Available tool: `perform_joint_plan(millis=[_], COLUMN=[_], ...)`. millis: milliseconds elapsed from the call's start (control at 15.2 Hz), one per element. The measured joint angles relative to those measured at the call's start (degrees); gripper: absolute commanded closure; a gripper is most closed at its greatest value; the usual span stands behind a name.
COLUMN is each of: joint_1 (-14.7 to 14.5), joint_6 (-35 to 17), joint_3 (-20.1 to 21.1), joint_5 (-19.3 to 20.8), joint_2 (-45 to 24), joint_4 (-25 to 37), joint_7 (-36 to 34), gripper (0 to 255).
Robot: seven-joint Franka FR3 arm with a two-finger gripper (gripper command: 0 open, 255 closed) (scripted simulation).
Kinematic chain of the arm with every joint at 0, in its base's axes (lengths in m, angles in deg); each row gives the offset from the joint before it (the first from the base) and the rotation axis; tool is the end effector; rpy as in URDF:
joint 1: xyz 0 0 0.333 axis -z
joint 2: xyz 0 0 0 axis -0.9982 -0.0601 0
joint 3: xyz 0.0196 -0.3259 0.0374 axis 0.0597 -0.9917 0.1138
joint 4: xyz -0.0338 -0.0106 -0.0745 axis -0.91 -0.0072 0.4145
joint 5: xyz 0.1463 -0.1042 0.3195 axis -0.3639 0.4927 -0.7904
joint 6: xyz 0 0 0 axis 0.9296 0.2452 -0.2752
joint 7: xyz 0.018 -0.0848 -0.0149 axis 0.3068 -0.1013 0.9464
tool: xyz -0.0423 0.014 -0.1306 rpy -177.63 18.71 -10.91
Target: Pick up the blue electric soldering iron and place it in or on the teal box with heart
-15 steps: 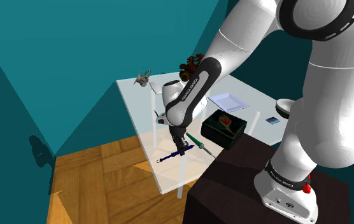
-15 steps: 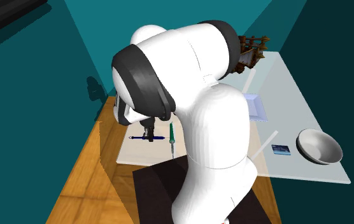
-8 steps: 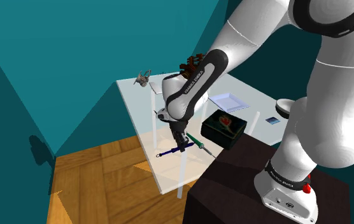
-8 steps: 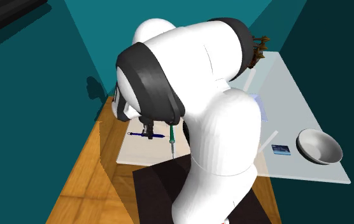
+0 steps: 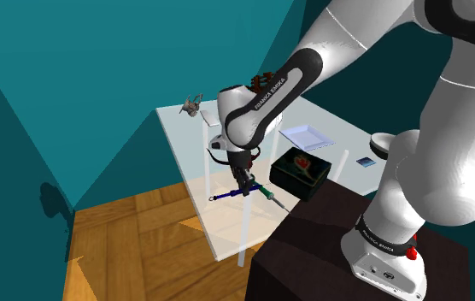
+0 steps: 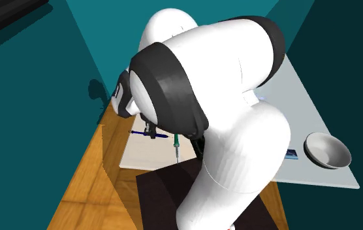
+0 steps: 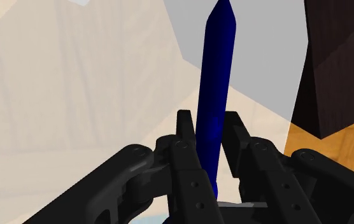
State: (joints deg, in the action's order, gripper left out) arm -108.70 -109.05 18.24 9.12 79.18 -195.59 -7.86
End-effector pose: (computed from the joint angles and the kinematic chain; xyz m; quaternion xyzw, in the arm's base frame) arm 0.4089 0.1194 0.2470 -0.8234 -0.5548 0.0946 0.0721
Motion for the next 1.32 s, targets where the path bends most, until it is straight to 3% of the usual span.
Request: perform_joint_plan(millis=[1320], joint_1=[0.5], joint_6=[15.4], joint_3=[-0.5], joint_5=[3.1], joint_2=[12.5], joint_4=[3.1], joint_7=[-2.3], gripper=[255])
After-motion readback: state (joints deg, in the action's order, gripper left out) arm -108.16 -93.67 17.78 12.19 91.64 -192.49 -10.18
